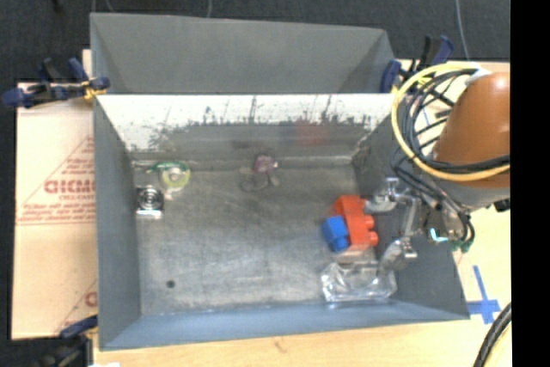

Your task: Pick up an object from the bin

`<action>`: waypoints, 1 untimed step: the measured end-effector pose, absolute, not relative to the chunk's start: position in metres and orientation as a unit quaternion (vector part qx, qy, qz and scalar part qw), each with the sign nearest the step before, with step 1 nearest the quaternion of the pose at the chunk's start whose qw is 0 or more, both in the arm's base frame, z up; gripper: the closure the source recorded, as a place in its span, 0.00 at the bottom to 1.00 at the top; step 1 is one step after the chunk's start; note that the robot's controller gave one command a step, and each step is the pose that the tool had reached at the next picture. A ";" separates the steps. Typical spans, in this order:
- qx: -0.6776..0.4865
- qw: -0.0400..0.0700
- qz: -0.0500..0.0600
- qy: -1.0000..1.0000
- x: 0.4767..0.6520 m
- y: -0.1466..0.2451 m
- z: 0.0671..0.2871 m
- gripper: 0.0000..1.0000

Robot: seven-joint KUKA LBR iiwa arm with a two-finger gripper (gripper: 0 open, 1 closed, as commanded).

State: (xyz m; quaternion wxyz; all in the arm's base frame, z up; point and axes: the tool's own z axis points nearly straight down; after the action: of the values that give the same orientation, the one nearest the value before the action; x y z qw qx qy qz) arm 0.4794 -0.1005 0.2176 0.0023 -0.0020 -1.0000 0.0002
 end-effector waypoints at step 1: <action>0.260 -0.015 0.005 -0.966 0.484 -0.093 0.078 0.00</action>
Offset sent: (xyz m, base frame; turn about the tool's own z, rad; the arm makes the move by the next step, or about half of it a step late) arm -0.0064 0.0082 -0.1476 -0.5288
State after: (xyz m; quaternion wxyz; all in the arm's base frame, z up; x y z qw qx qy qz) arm 0.4836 -0.0926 0.0779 -0.0154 0.2598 -0.9655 0.0055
